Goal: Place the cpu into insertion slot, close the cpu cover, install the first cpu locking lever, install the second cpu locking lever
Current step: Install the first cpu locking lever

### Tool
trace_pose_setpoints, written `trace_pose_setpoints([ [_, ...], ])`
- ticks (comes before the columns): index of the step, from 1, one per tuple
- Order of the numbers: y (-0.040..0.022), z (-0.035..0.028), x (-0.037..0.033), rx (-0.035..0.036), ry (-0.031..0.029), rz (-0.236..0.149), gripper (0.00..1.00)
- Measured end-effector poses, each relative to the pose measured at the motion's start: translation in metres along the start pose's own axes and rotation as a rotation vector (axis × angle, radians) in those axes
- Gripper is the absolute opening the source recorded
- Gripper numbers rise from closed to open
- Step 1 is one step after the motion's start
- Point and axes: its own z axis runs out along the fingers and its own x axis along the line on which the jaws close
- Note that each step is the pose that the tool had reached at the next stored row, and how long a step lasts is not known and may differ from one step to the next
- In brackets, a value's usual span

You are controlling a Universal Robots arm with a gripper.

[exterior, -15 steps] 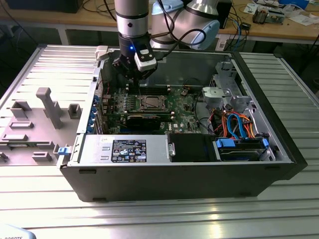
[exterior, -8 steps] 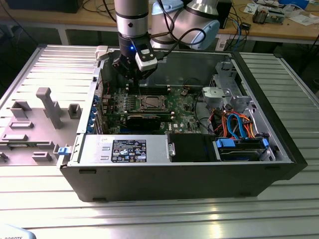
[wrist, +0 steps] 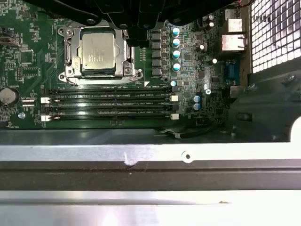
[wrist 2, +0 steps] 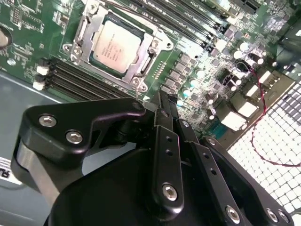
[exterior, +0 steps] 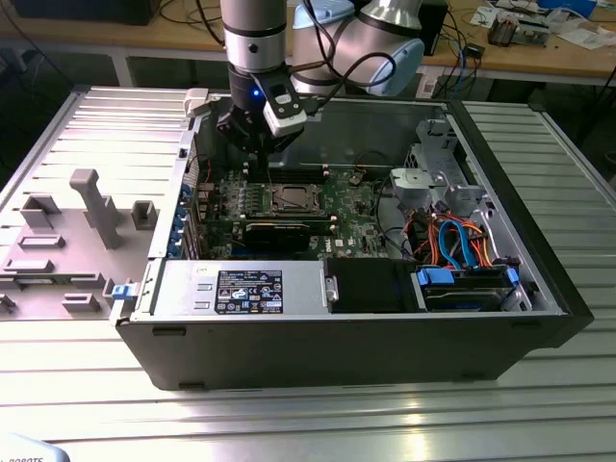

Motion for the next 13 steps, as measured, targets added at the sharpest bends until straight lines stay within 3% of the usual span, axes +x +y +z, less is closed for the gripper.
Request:
trace_pose_setpoints([
  [6, 0.0006, -0.0001, 0.0102, -0.0009, 0.0003, -0.027, 0.11],
  [13, 0.0092, 0.0, 0.0106, -0.0021, 0.0008, -0.064, 0.11],
])
